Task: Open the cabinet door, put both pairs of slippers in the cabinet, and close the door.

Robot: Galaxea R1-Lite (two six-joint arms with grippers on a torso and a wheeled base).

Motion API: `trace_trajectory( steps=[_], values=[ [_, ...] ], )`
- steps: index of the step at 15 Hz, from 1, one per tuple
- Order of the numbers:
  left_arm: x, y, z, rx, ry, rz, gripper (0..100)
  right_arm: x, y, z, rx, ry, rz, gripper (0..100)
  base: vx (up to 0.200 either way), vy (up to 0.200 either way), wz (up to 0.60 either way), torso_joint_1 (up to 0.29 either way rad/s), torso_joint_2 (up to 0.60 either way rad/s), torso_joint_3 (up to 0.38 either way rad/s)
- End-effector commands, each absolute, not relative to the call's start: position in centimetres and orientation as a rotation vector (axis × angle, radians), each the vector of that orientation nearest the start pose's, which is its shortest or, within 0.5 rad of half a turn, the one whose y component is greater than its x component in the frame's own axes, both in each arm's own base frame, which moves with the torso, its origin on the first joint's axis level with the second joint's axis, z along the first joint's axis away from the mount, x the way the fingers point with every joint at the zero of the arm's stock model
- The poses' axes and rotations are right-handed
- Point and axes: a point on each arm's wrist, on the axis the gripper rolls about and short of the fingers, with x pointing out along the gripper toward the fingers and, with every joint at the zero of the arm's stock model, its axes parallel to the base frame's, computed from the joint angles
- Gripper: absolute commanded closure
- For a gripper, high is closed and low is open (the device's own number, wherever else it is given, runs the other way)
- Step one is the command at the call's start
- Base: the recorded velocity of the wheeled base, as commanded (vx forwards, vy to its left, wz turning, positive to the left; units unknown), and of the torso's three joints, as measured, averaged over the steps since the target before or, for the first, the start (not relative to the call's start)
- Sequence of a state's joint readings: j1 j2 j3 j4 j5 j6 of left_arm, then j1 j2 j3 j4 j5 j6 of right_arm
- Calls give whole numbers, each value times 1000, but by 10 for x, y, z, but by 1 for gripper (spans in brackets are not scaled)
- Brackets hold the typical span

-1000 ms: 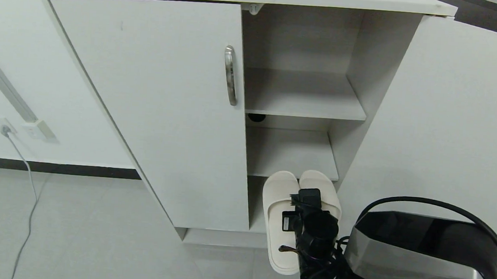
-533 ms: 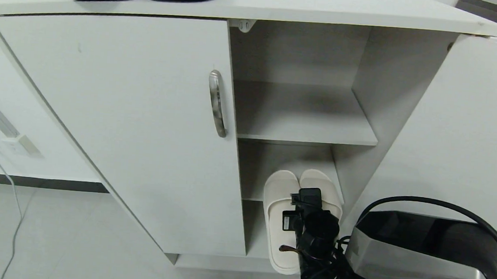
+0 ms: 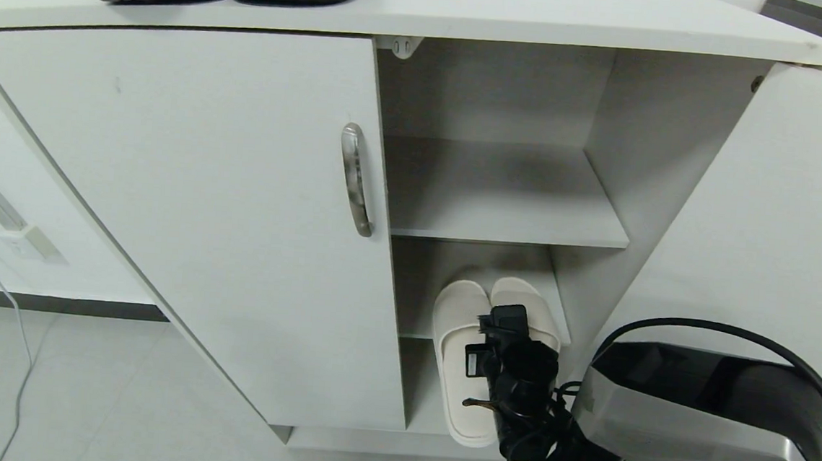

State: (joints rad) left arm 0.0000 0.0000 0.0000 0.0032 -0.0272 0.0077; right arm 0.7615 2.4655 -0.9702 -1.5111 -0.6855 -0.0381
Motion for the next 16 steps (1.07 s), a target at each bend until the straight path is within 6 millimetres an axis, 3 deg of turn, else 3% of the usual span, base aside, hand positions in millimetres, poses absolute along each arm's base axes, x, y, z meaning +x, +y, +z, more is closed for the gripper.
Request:
trace_trajectory(
  steps=[1,7,9,16],
  values=[
    [-23,-1,75,8,3,-28,100,330,282,28,-19,-24,72,100,0,0,0,0,0,0],
    [-23,-1,75,5,5,-26,100,371,302,55,34,41,46,100,0,0,0,0,0,0],
    [-23,-1,75,5,5,-26,100,396,303,61,55,10,13,100,0,0,0,0,0,0],
    [-23,-1,75,5,3,-26,100,428,298,51,33,10,-31,100,0,0,0,0,0,0]
  ],
)
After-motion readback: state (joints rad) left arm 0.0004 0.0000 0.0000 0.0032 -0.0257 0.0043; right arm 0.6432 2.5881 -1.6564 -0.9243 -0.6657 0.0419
